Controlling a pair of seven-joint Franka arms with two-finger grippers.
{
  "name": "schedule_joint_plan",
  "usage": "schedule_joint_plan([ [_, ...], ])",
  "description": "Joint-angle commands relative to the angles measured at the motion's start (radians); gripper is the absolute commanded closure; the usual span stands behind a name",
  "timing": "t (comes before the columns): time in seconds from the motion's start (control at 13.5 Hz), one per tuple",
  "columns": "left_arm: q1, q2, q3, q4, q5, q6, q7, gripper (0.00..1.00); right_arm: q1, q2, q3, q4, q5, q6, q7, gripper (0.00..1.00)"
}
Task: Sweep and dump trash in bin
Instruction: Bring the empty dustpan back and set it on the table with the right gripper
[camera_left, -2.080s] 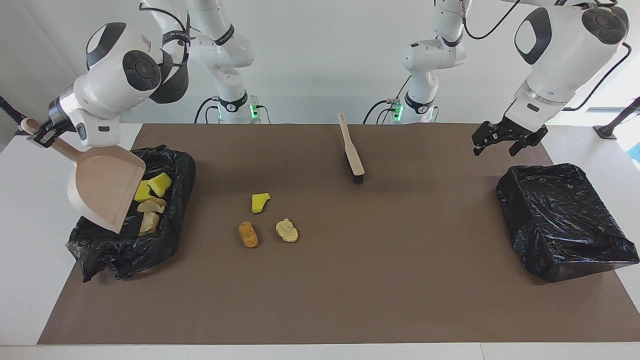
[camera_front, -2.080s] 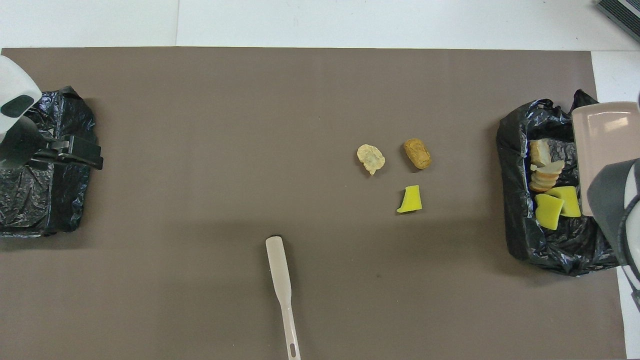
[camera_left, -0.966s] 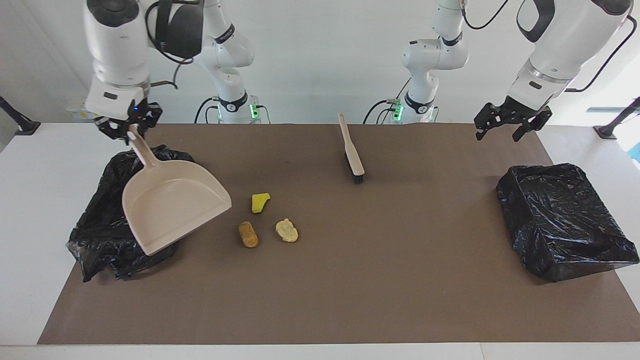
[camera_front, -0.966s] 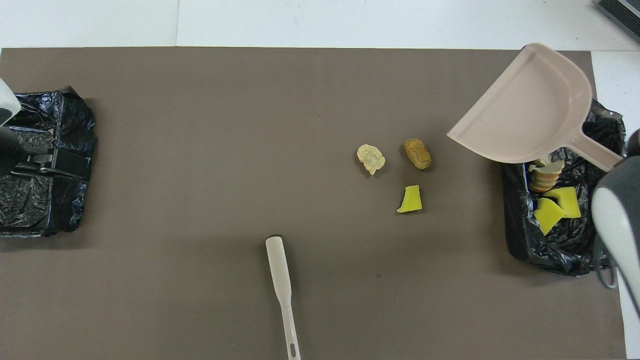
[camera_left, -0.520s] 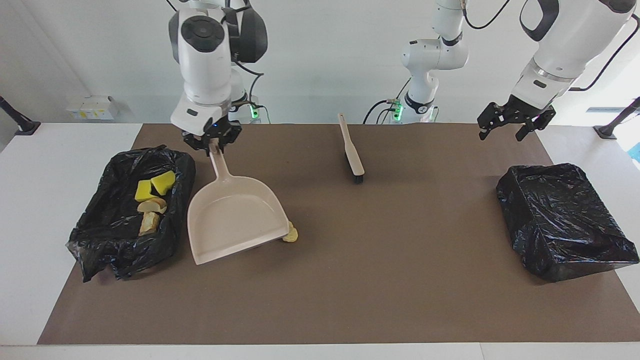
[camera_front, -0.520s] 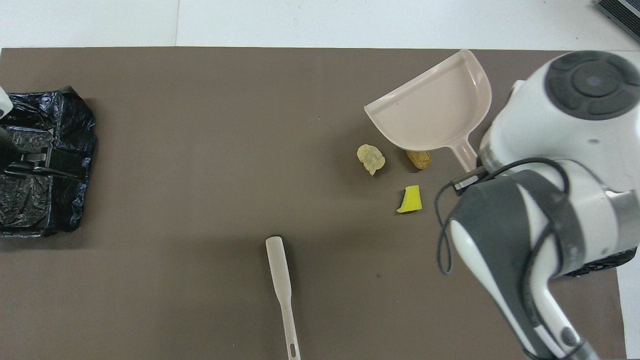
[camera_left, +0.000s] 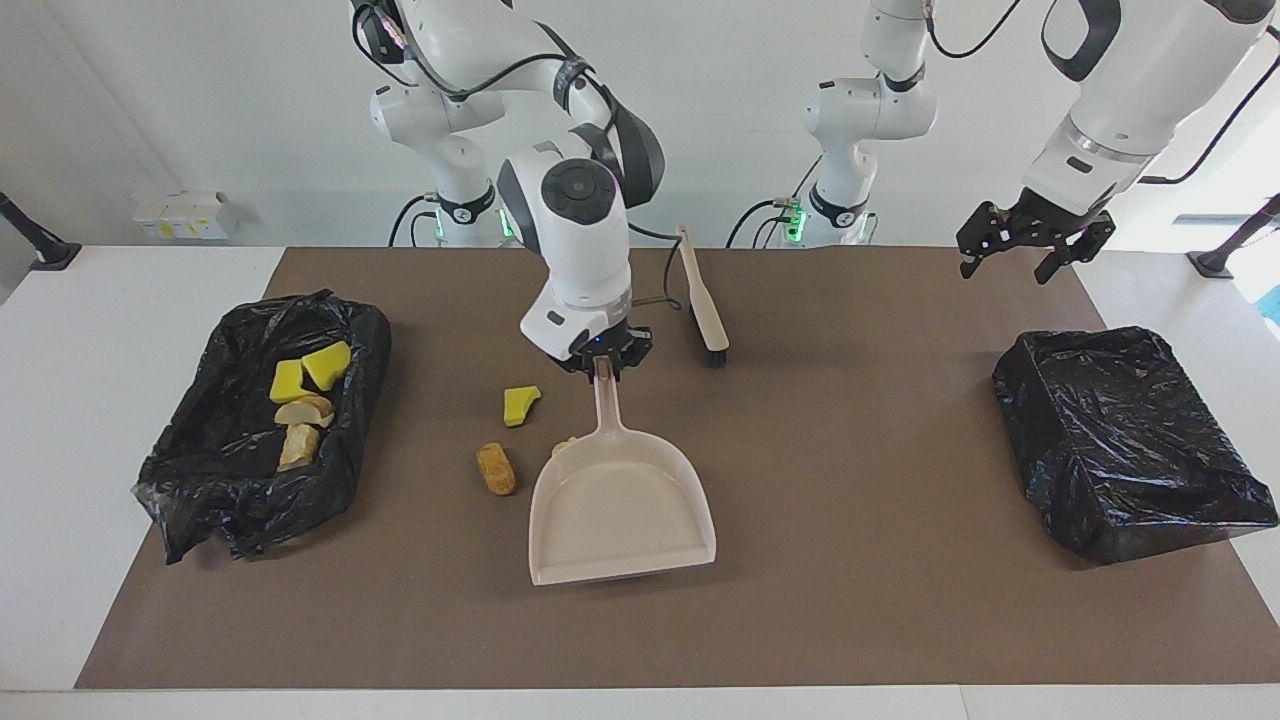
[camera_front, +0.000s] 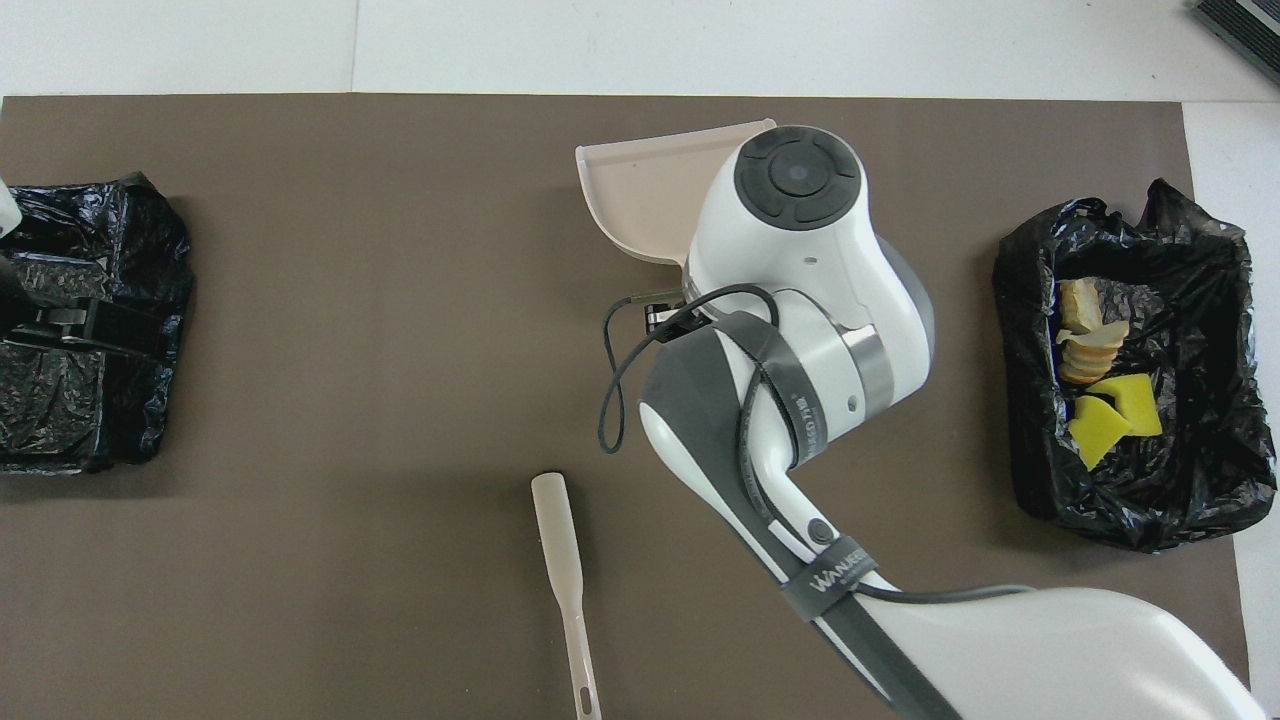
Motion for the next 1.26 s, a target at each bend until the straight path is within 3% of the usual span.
schedule_joint_plan([
  [0.0, -0.012, -0.002, 0.014, 0.001, 0.000, 0.031, -0.001, 0.00, 0.074, 0.097, -0.016, 0.109, 0.020, 0.022, 0.105, 1.00],
  [0.3, -0.013, -0.005, 0.015, -0.005, 0.000, 0.038, 0.005, 0.00, 0.108, 0.154, -0.004, 0.123, 0.029, 0.119, 0.144, 1.00],
  [0.89, -0.015, -0.008, 0.014, -0.011, 0.000, 0.035, 0.002, 0.00, 0.130, 0.192, 0.004, 0.099, 0.119, 0.150, 0.144, 1.00],
  [0.97, -0.015, -0.011, 0.014, -0.019, 0.000, 0.036, 0.001, 0.00, 0.130, 0.192, 0.004, 0.088, 0.115, 0.151, 0.144, 0.82],
  [1.04, -0.016, -0.012, 0.014, -0.022, 0.000, 0.035, -0.001, 0.00, 0.132, 0.186, 0.004, 0.070, 0.106, 0.175, 0.142, 0.53],
  [1.11, -0.016, -0.014, 0.014, -0.022, -0.002, 0.036, 0.000, 0.00, 0.132, 0.183, 0.004, 0.066, 0.101, 0.192, 0.138, 0.02],
  [1.19, -0.016, -0.015, 0.014, -0.025, 0.000, 0.036, 0.000, 0.00, 0.133, 0.183, 0.004, 0.068, 0.090, 0.191, 0.132, 0.00],
])
